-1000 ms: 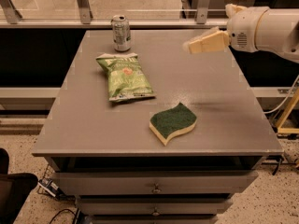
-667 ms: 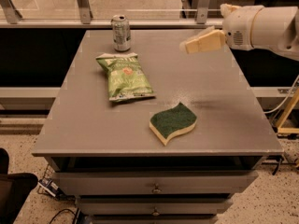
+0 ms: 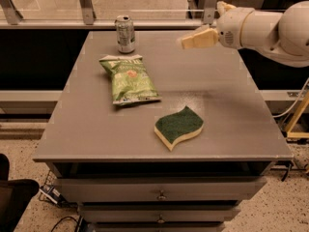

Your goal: Pick 7up can

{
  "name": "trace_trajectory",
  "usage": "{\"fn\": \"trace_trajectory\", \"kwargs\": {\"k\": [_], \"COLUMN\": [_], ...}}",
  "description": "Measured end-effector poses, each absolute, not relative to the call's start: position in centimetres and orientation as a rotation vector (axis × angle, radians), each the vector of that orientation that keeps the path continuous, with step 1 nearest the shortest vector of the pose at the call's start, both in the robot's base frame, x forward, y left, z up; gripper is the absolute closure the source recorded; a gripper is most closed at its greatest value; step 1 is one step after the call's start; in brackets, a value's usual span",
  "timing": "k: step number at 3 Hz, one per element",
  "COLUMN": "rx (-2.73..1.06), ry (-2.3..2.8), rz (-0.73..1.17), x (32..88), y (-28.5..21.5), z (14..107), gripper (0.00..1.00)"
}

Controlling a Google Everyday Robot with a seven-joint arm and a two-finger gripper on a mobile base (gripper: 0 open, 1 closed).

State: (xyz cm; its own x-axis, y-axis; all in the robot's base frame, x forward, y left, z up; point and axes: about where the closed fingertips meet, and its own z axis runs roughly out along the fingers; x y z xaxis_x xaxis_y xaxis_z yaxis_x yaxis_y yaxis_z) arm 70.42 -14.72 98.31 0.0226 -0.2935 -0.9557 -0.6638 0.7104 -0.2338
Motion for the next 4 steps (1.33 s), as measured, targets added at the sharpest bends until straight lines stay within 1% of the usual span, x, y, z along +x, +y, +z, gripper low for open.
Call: {"fn": "trace_trajectory", "kwargs": {"k": [2,3,4], "rx": [-0.711,-0.68,-0.65], "ry": [1.551,1.568,1.563], "rz": [0.324,0.33,0.394], "x": [74.1,74.6,75.1], "y": [-11.9,-10.0,-7.4], "z": [97.8,98.5,99.2], "gripper": [0.0,0.0,0.0]}}
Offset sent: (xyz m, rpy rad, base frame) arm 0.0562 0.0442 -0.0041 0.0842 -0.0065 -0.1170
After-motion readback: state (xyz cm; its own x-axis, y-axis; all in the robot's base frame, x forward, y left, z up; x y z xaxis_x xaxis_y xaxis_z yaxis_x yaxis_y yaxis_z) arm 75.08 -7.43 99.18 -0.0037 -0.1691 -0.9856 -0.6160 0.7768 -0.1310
